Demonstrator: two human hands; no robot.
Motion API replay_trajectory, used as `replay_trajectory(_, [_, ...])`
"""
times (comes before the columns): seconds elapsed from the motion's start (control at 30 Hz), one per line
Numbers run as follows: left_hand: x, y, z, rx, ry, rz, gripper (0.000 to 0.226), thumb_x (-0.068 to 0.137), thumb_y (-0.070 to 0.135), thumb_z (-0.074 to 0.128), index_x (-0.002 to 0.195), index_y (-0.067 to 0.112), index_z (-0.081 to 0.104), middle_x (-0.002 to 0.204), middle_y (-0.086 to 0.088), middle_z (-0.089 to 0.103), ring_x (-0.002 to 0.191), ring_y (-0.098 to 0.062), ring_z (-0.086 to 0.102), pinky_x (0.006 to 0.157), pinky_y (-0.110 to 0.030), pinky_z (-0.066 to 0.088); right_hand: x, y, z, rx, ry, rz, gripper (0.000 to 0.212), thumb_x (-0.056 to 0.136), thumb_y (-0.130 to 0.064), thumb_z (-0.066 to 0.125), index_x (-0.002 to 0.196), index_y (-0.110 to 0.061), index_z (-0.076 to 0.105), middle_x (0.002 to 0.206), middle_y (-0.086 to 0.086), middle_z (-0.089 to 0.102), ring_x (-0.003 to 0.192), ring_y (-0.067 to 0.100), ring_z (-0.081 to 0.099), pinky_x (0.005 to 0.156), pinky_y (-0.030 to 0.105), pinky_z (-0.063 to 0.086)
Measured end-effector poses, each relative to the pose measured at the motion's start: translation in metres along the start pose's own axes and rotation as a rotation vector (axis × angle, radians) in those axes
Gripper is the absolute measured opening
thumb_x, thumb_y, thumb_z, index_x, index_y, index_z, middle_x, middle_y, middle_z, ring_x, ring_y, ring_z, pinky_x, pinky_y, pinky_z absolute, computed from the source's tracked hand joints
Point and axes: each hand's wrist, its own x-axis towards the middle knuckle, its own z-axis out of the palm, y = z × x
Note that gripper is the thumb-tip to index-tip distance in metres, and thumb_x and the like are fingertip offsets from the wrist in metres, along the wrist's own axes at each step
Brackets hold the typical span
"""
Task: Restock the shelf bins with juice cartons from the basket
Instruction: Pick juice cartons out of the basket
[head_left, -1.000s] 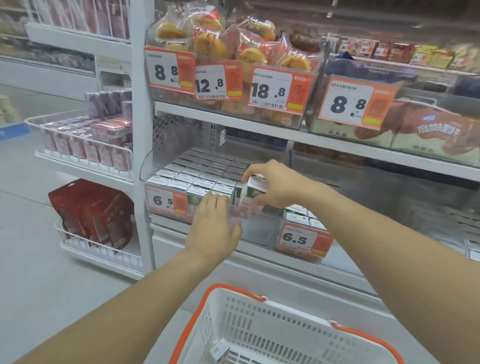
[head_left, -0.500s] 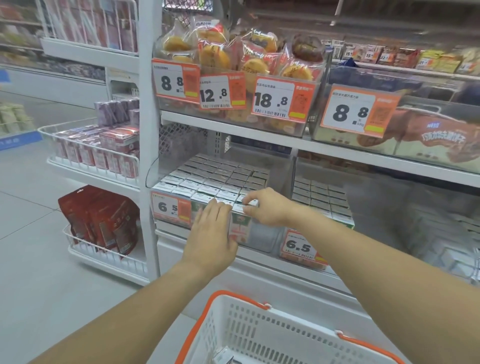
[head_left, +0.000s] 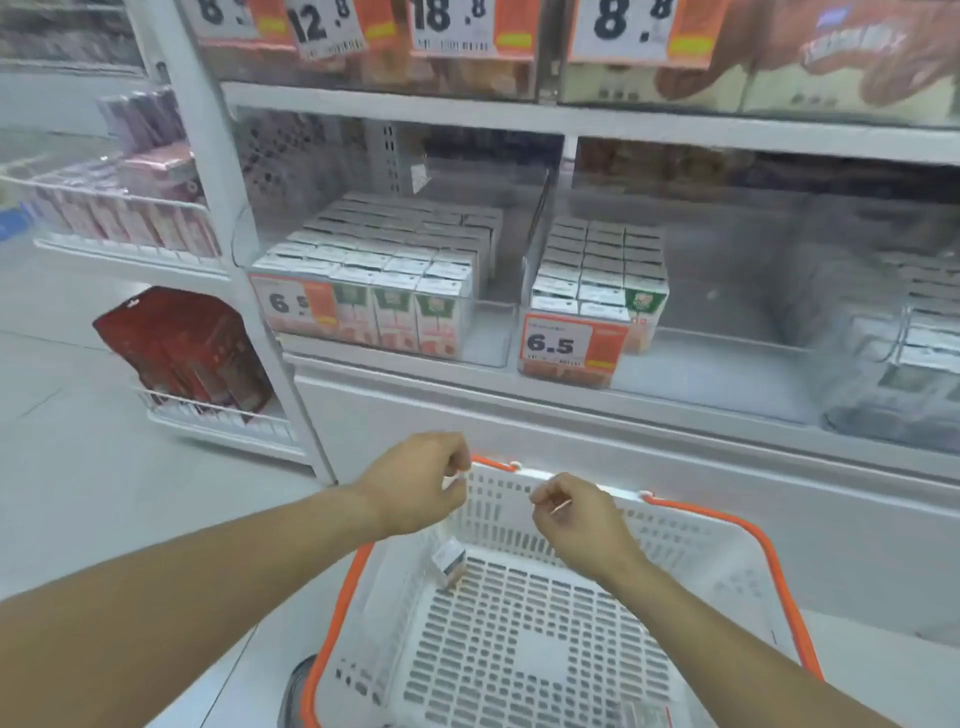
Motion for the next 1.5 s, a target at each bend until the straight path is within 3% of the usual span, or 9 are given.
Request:
replay_trajectory(0.13, [-0.018,-0.032,0.049,0.069,-0.201,-0.155,0.030,0.090,0.023,0.064,0.118,0.014,0.058,0.108,0.003,0.057,0.096,-0.013,0.056,0.080,-0.018,0.039,-0.030,0.087,0.017,-0.145,-0.268,0.262,0.010,0.090,-0.014,0.061,0.093,-0.024,0.060,0.097,-0.002,0.065,0.085,0.017,0.061,0.082,0.029,0.053])
replay_trajectory(0.33, [-0.004,-0.052,0.158,0.011,-0.236,-0.383,0.060,0.093,0.038,0.062,0.142,0.011,0.040,0.142,-0.010,0.042,0.128,-0.029,0.045,0.105,-0.041,0.041,-0.049,0.148,0.025,-0.232,-0.585,0.430,0.016,0.086,-0.024,0.072,0.094,-0.022,0.059,0.096,-0.001,0.063,0.088,0.016,0.060,0.087,0.029,0.052])
replay_trajectory(0.57, [0.016,-0.065,0.240,0.212,-0.164,-0.485,0.060,0.090,0.025,0.062,0.138,0.004,0.033,0.133,-0.022,0.042,0.125,-0.040,0.040,0.105,-0.044,0.032,-0.060,0.202,0.023,-0.354,-0.603,0.500,0.033,0.085,-0.027,0.077,0.113,-0.015,0.063,0.117,0.006,0.062,0.103,0.021,0.062,0.090,0.034,0.053])
replay_trajectory(0.77, [0.005,-0.069,0.258,-0.019,0.038,-0.564,0.046,0.090,0.013,0.065,0.129,-0.001,0.046,0.127,-0.021,0.044,0.101,-0.036,0.052,0.083,-0.037,0.041,-0.076,0.226,0.022,-0.611,-0.616,0.548,0.064,0.081,-0.020,0.078,0.137,-0.026,0.047,0.139,0.007,0.036,0.126,0.028,0.043,0.091,0.035,0.048])
replay_trajectory(0.87, [0.000,-0.063,0.252,-0.169,0.015,-0.593,0.039,0.083,0.025,0.076,0.108,0.004,0.054,0.110,-0.013,0.048,0.086,-0.028,0.054,0.072,-0.031,0.042,-0.084,0.232,0.025,-0.664,-0.685,0.554,0.078,0.079,-0.011,0.074,0.145,-0.029,0.038,0.140,0.006,0.036,0.125,0.027,0.044,0.094,0.037,0.049])
replay_trajectory(1.0, [-0.012,-0.053,0.246,-0.505,-0.136,-0.733,0.028,0.073,0.020,0.081,0.078,0.008,0.056,0.075,-0.009,0.055,0.067,-0.020,0.055,0.063,-0.036,0.048,-0.095,0.239,0.030,-0.615,-0.670,0.530,0.060,0.083,-0.001,0.065,0.136,-0.025,0.048,0.135,0.001,0.051,0.108,0.021,0.059,0.087,0.034,0.055])
replay_trajectory(1.1, [-0.018,-0.032,0.223,-0.855,-0.265,-0.692,0.025,0.069,0.017,0.076,0.078,0.001,0.059,0.076,-0.014,0.059,0.068,-0.019,0.058,0.065,-0.036,0.043,-0.092,0.233,0.028,-0.418,-0.623,0.586,0.046,0.088,-0.021,0.071,0.130,-0.019,0.054,0.126,-0.002,0.057,0.101,0.019,0.060,0.075,0.025,0.050])
replay_trajectory(1.2, [-0.016,-0.005,0.179,-1.055,-0.291,-0.621,0.023,0.065,0.018,0.070,0.080,0.005,0.057,0.080,-0.013,0.061,0.076,-0.021,0.059,0.064,-0.032,0.038,-0.075,0.207,0.016,-0.145,-0.578,0.664,0.040,0.088,-0.032,0.073,0.119,-0.009,0.062,0.093,0.005,0.062,0.064,0.016,0.054,0.055,0.025,0.042])
replay_trajectory(1.5, [0.007,0.088,-0.014,-0.916,-0.296,-0.368,0.044,0.058,0.019,0.071,0.096,0.000,0.060,0.084,-0.016,0.063,0.068,-0.018,0.061,0.054,-0.025,0.035,0.009,0.006,-0.130,-0.203,-0.703,0.355,0.037,0.092,-0.029,0.069,0.118,-0.005,0.060,0.108,0.016,0.070,0.085,0.031,0.066,0.081,0.050,0.061])
